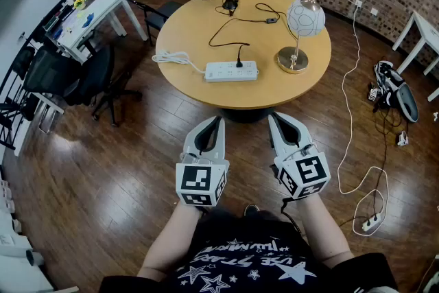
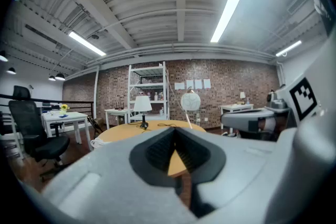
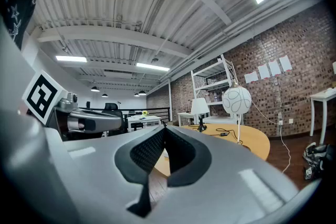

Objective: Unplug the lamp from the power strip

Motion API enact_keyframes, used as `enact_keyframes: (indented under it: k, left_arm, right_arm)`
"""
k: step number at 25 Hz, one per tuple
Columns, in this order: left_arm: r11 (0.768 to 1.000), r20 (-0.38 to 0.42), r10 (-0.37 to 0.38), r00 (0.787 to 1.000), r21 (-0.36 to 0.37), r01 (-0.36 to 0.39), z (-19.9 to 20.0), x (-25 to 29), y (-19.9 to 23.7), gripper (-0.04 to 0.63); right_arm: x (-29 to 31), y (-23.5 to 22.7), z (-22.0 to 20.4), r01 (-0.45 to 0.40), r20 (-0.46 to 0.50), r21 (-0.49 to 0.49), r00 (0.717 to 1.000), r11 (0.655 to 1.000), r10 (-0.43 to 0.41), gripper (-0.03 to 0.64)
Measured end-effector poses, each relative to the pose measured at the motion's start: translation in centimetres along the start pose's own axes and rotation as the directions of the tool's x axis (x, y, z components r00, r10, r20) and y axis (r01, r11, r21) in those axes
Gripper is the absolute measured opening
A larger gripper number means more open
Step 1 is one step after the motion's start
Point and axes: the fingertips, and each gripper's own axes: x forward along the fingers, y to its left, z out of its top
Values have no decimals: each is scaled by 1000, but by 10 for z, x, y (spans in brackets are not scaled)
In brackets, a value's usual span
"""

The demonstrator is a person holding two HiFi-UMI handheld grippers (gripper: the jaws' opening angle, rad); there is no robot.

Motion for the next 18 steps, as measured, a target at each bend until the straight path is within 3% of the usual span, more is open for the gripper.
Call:
enact_keyframes:
  k: [9, 18]
  left_arm:
    - [1000, -5, 23, 1000, -9, -23, -6, 12, 4, 5]
    - [1000, -23, -16, 1000, -27, 15, -19, 67, 32, 5]
  right_arm:
    - [1, -16, -11, 3, -27, 28, 1000, 1000, -3, 8]
    - [41, -40, -19, 39, -67, -11, 997, 999, -39, 8]
